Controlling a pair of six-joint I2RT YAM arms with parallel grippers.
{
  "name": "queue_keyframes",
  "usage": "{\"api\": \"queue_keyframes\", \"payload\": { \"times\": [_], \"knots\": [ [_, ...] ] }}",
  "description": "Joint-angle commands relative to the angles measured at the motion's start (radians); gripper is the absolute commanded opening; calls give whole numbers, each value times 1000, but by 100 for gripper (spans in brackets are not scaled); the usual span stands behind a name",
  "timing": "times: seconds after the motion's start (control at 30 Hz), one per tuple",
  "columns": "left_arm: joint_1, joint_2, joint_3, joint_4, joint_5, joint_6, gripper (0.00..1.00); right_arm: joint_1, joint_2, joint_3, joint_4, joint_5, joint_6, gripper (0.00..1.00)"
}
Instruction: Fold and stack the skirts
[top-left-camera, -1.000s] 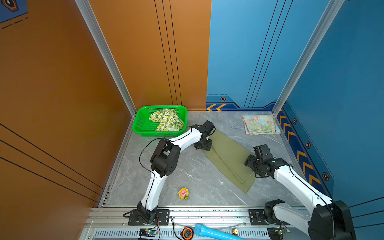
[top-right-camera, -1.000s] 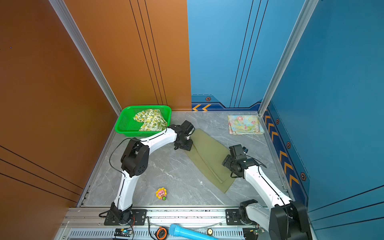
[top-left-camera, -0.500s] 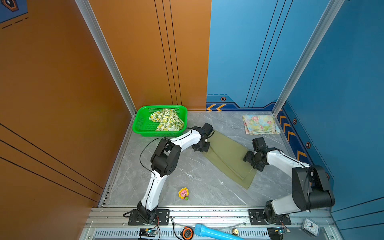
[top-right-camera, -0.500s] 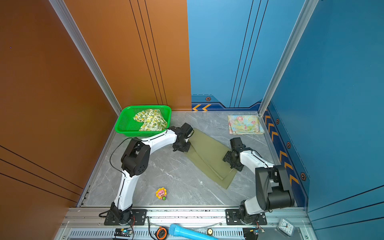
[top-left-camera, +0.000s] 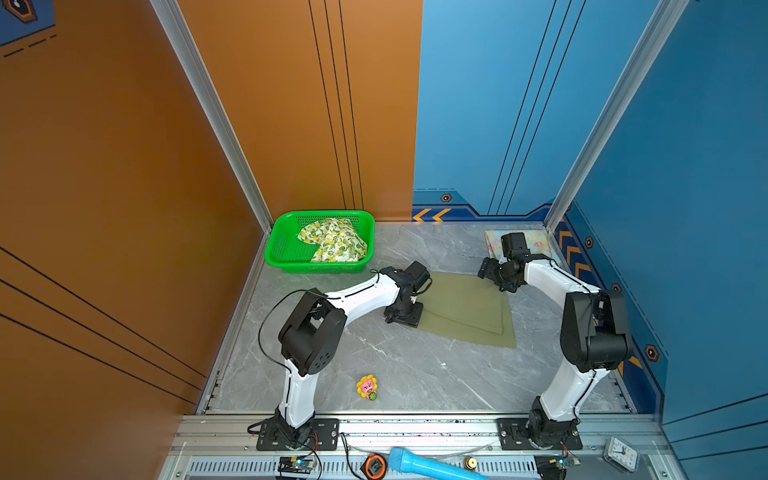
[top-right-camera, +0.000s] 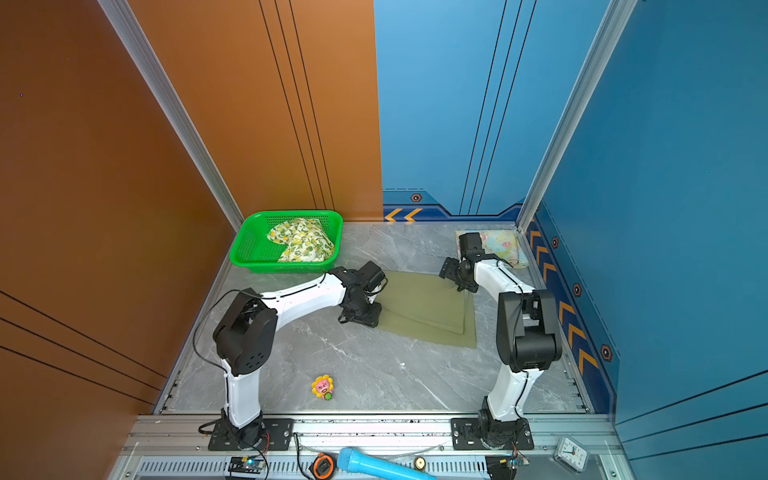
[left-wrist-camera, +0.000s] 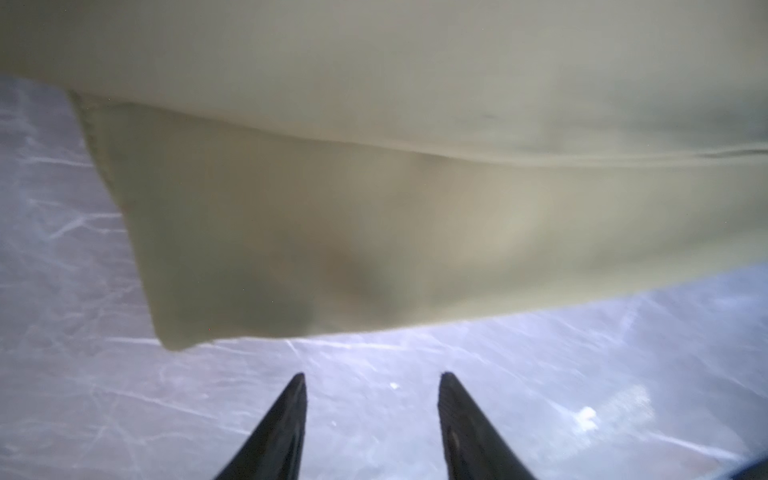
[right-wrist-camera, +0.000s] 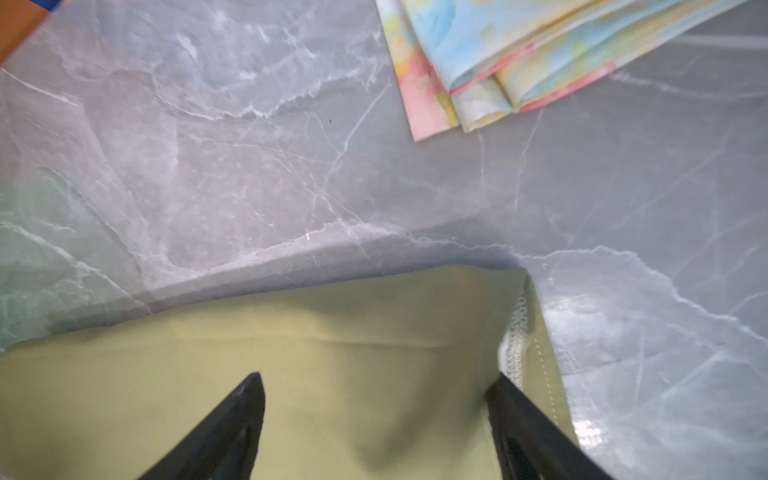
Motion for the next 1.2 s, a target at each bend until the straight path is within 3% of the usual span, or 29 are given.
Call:
{"api": "queue_keyframes", "payload": {
  "times": [0.0, 0.17, 0.43, 0.63, 0.93, 1.17],
  "knots": [
    [32, -100, -14, -16, 65, -17, 58, -11, -125, -77, -42, -7, -13, 84],
    [115, -128, -10, -15, 56, -19, 59, -6, -341, -290, -61, -13, 56, 81],
    [242, -33, 67, 39, 7, -37, 59, 2, -579, -530, -86, -34, 124, 77],
    [294, 104, 182, 42, 31, -48, 57, 1, -575, -626, -15, -98, 163, 74],
    [313, 215, 242, 48, -46, -14, 56, 0, -462, -643, 85, -122, 173, 64],
    [327, 255, 249, 50, -58, 0, 55, 8, -427, -648, 127, -132, 191, 51]
  ]
}}
